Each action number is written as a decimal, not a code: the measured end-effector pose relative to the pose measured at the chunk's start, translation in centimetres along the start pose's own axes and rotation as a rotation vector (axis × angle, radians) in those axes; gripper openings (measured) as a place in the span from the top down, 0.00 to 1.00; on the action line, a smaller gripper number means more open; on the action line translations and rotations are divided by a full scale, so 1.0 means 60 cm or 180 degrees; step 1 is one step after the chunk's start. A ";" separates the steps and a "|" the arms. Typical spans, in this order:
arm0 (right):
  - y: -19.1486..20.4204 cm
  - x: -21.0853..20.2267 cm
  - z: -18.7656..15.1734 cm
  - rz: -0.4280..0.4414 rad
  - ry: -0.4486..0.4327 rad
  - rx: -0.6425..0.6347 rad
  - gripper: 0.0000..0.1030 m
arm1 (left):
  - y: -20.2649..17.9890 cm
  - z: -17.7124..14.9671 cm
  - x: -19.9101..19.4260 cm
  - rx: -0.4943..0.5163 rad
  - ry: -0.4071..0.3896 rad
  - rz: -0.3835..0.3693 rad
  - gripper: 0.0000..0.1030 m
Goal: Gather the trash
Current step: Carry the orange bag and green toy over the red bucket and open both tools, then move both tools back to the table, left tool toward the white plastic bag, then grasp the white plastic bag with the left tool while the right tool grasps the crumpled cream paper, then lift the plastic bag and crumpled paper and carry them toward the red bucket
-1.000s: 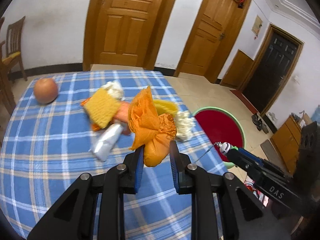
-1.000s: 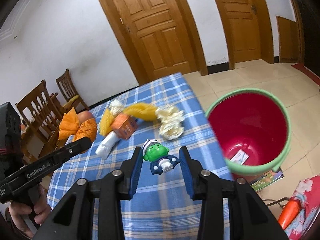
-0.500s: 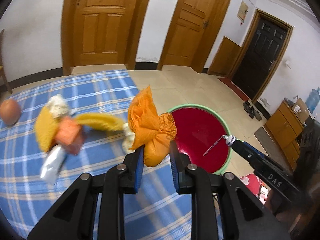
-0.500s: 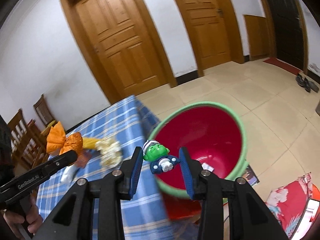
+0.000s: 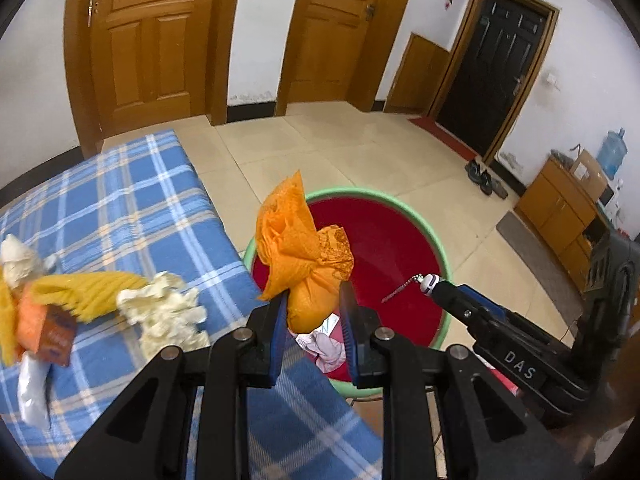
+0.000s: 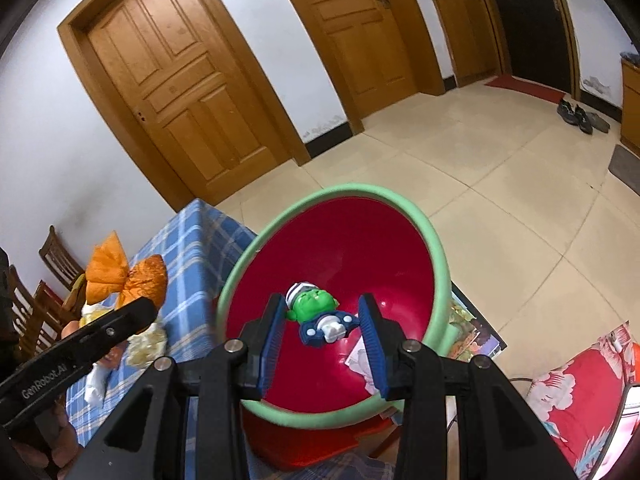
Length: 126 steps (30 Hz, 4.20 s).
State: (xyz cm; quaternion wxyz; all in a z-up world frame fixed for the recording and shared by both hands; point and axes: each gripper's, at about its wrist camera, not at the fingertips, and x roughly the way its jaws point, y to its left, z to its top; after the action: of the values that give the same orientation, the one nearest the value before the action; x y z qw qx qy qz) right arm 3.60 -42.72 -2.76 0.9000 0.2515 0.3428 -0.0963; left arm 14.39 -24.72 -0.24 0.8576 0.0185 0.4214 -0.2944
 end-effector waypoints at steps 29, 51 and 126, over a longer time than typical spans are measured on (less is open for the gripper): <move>-0.017 0.014 0.004 -0.0014 0.0127 0.0141 0.53 | 0.006 -0.020 0.019 0.0001 0.0160 0.0087 0.50; 0.112 -0.029 -0.041 0.0311 0.0194 -0.0254 0.51 | 0.138 -0.076 -0.133 -0.0481 -0.0173 0.0510 0.50; 0.297 0.069 -0.108 0.0541 0.0580 -0.0915 0.64 | 0.320 -0.184 -0.169 -0.1114 -0.0193 0.0770 0.64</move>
State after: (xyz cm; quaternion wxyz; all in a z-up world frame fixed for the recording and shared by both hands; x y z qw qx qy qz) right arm 9.19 -24.10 -2.77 0.8968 0.1560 0.4107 0.0532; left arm 11.70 -0.82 -4.06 0.8890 -0.0892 0.4349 -0.1120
